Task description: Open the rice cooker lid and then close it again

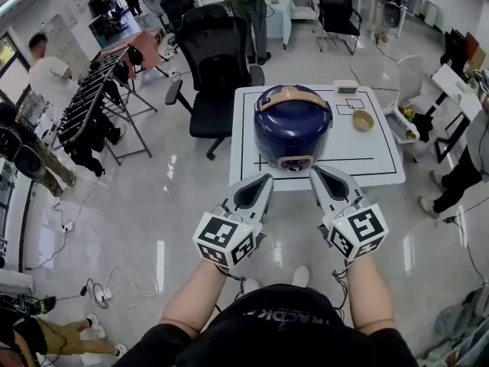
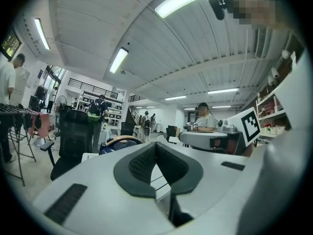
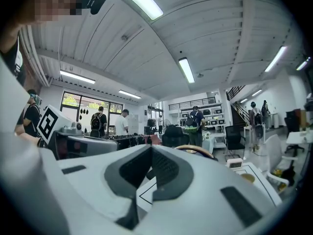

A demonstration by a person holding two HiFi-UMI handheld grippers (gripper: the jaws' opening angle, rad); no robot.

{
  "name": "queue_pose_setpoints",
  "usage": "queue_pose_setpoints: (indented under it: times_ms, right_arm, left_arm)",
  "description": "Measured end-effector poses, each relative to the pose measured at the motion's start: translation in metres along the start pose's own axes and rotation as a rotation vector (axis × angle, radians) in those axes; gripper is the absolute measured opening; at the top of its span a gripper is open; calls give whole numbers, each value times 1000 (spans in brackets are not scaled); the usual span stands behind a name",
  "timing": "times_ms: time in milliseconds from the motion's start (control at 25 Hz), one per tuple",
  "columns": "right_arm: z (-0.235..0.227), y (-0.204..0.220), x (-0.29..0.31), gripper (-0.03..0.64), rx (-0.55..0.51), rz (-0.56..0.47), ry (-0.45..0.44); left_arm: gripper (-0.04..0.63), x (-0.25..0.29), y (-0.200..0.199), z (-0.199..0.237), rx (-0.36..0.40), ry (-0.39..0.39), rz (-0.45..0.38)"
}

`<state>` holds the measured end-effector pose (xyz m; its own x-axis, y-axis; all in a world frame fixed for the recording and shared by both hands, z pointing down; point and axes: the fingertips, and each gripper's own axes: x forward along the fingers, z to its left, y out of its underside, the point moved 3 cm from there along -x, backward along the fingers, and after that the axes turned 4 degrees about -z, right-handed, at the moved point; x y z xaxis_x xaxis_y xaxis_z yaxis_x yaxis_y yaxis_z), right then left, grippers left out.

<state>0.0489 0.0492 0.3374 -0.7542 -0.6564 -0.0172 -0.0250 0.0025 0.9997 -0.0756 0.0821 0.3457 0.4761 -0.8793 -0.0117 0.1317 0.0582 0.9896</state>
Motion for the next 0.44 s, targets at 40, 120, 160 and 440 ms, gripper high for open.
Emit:
queue_pose_setpoints:
  times_ms: [40,120,160,440]
  right_arm:
    - [0,-1,0,2,-1,0,2]
    - [0,-1,0,1,0,0,3]
    - [0,-2,0,0,0,-1,3]
    - [-5,3,2,1,8,-5,2]
  left_arm:
    - [3,0,-1,0,1,2,0]
    - [3,0,-3,0,3,4,1]
    - [3,1,-3,0,3,5,1]
    - [3,6,1,0,6,7,3]
